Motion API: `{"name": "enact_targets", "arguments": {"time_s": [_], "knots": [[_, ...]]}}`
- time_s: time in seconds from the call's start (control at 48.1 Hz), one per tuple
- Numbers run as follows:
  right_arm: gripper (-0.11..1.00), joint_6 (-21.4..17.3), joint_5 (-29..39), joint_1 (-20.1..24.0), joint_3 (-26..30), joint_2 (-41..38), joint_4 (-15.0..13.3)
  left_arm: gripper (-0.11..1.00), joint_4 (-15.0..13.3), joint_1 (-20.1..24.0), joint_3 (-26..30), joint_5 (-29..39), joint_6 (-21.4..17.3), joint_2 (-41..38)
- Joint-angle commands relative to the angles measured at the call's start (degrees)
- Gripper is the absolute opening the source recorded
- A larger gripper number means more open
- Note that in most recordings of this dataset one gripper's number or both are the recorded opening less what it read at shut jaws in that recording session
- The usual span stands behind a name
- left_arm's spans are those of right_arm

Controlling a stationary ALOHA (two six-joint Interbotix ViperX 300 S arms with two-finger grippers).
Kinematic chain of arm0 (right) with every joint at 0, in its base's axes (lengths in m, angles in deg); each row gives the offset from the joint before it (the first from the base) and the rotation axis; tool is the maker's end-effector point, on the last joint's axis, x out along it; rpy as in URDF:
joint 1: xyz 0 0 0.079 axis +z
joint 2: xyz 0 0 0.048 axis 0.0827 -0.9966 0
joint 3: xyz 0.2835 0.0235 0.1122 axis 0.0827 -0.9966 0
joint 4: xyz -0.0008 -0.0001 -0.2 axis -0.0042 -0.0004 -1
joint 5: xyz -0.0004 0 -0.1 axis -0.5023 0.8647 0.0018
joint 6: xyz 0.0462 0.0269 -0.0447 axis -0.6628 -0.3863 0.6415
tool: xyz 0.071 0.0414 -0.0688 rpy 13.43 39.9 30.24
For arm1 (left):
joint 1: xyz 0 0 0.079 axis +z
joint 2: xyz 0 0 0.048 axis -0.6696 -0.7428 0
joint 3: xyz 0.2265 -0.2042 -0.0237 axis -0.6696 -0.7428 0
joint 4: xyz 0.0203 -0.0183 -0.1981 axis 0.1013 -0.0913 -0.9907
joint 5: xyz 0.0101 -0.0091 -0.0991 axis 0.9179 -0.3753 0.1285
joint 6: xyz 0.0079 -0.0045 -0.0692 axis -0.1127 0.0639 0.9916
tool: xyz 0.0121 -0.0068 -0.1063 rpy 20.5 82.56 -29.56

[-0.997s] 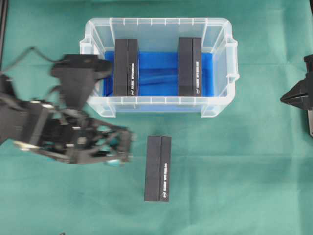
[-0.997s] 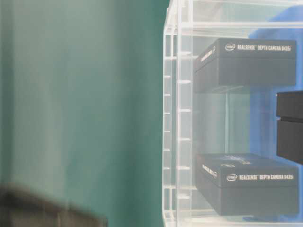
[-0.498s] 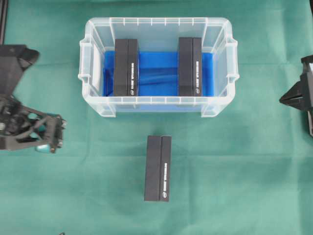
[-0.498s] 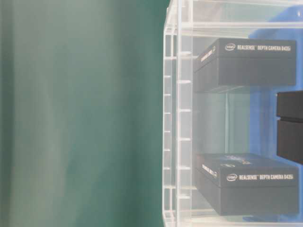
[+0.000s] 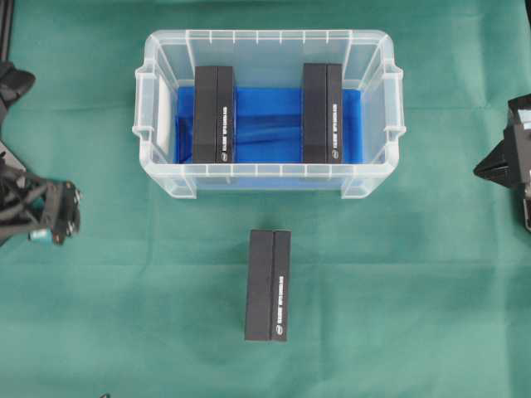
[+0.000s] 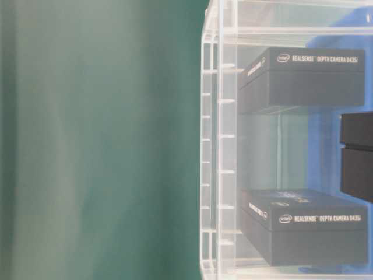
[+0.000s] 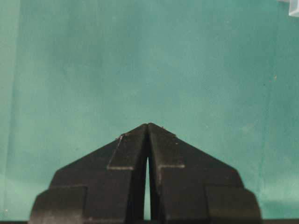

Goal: Take the box out of the case with the left arm.
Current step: 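Retract the left arm to the left side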

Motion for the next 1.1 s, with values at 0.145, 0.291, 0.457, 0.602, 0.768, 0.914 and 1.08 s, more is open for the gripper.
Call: {"name": "enact_targets", "arguments": {"time_s": [0.145, 0.291, 0.457, 0.602, 0.768, 0.914, 1.08], "knots": [[0.00, -0.1, 0.3, -0.1, 1.4, -0.4, -0.1, 0.93, 0.3, 10.5, -1.2, 1.1, -9.8, 4.2], [0.00, -0.1, 0.8, -0.1, 1.5, -0.4, -0.2, 0.93, -0.1, 19.3, -1.7, 1.3, -17.1, 5.5], [0.00, -0.1, 2.2, -0.1, 1.6, -0.4, -0.2, 0.93, -0.9, 27.2, -1.4, 1.4, -24.5, 5.3], [0.00, -0.1, 3.0, -0.1, 1.6, -0.4, -0.1, 0.93, -1.4, 31.1, -1.1, 2.9, -27.9, 4.9], [0.00, -0.1, 3.0, -0.1, 1.6, -0.4, -0.1, 0.93, -1.6, 31.6, -1.1, 4.4, -27.9, 4.8], [0.00, -0.1, 3.1, -0.1, 1.6, -0.4, -0.2, 0.93, -1.8, 31.6, -1.1, 4.4, -27.9, 4.8], [0.00, -0.1, 3.1, -0.1, 1.6, -0.4, -0.2, 0.93, -2.0, 31.6, -1.1, 4.1, -27.9, 4.7]]}}
